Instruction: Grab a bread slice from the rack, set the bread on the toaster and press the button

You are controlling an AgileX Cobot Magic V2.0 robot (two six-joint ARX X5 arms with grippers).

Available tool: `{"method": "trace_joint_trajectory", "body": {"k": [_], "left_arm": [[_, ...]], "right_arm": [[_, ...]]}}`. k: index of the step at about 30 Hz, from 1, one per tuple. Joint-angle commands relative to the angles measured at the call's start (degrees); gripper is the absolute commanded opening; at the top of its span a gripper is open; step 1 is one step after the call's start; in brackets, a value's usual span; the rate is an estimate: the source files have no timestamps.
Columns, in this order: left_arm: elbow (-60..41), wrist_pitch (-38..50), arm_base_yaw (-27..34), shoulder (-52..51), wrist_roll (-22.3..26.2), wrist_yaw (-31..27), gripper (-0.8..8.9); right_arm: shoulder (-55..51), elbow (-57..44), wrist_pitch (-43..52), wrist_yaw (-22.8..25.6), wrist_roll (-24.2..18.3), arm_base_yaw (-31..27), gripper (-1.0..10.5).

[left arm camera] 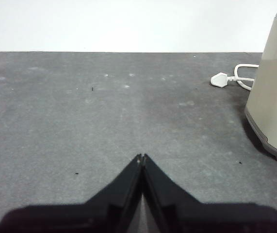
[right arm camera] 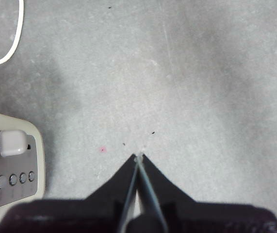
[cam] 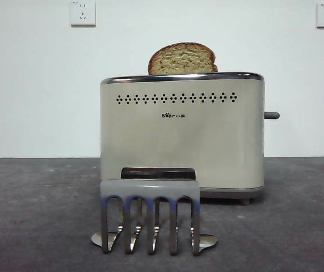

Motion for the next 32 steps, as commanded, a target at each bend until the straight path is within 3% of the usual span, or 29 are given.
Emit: {"method": "trace_joint_trajectory", "body": {"k": [1,16,20,28,32], "left_arm": [[-0.61,0.37,-0.13,0.04,-0.55,0.24,-0.03],[-0.61,0.37,-0.13,0.07,-0.55,0.26,-0.03],[-0.61,0.37,-0.13,0.2,-0.55,0.24,-0.03],[-0.61,0.37,-0.13,0.7,-0.55,0.26,-0.03],[-0.61,0.39,-0.13,0.81,-0.55,0.26,-0.03]], "right_arm": [[0.24,0.04,0.15,0.13,-0.39,0.15,0.0],[0.24,0.04,0.2,0.0,-0.39,0.26,0.0],[-1.31,0.04,0.13,3.37,-0.39,0.17,0.0],[-13.84,0.02,0.11,4.79,-1.4,1.77,0.0],[-21.59,-1.79,1.27,10.4,-2.16,1.7,0.0]]}}
